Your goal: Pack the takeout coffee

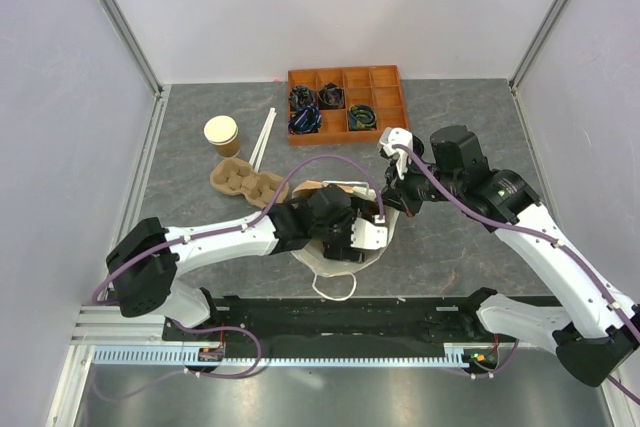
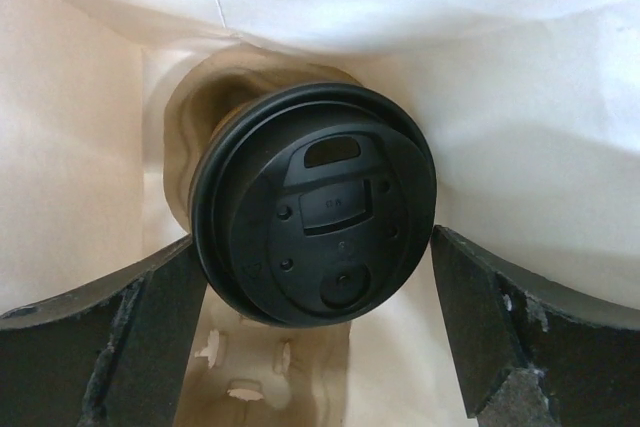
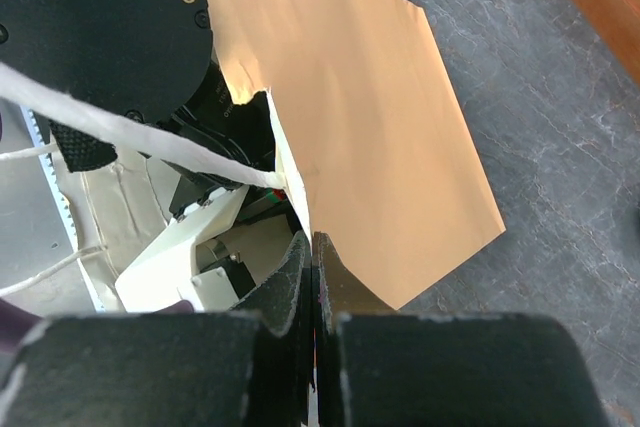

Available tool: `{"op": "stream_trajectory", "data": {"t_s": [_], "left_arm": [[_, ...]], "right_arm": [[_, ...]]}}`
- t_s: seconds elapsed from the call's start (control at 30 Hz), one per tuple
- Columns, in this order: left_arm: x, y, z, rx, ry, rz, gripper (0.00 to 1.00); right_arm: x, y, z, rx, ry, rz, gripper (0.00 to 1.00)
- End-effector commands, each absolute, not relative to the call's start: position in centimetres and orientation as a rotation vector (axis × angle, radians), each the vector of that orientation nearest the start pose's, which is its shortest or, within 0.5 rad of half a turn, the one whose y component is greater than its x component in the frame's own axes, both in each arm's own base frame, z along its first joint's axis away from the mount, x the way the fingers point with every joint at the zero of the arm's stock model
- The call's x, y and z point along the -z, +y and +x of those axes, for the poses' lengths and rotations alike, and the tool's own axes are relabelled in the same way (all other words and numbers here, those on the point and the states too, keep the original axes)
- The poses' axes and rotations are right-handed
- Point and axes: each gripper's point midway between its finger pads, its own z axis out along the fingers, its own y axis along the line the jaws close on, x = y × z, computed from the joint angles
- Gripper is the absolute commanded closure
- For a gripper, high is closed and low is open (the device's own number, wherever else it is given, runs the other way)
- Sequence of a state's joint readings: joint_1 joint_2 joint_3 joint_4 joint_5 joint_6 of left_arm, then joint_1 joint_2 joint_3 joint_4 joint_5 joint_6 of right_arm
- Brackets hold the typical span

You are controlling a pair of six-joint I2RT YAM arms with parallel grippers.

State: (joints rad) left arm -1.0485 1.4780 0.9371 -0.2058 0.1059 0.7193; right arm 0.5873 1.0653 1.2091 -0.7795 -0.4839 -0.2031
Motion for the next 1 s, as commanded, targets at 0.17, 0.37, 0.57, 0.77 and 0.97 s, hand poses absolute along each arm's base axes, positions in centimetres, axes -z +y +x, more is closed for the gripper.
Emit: {"op": "stream_trajectory", "data": {"t_s": [0.17, 0.37, 0.57, 0.77, 0.97], "left_arm": [[-14.2, -34.2, 19.9, 0.365, 1.485, 1.812, 0.08], [-15.4, -33.7, 19.1, 0.398, 1.471, 1.812, 0.02], [-17.2, -34.0, 18.7, 0.433, 1.447, 1.786, 0.01], [-18.9, -34.3, 18.7, 0.449, 1.412, 1.765, 0.04], [-20.1, -34.2, 18.5, 0.453, 1.381, 1.754, 0.10]], "right_arm": [[-27.9, 22.8, 18.5, -0.848, 1.964, -1.107, 1.00], [-27.5, 23.2, 18.3, -0.884, 1.993, -1.112, 1.00], [-27.1, 23.3, 18.5, -0.883, 2.006, -1.120, 1.00], [-26.7, 23.3, 18.8, -0.869, 2.018, -1.126, 1.00], [-26.2, 23.2, 19.2, -0.848, 2.035, -1.126, 1.00]]}}
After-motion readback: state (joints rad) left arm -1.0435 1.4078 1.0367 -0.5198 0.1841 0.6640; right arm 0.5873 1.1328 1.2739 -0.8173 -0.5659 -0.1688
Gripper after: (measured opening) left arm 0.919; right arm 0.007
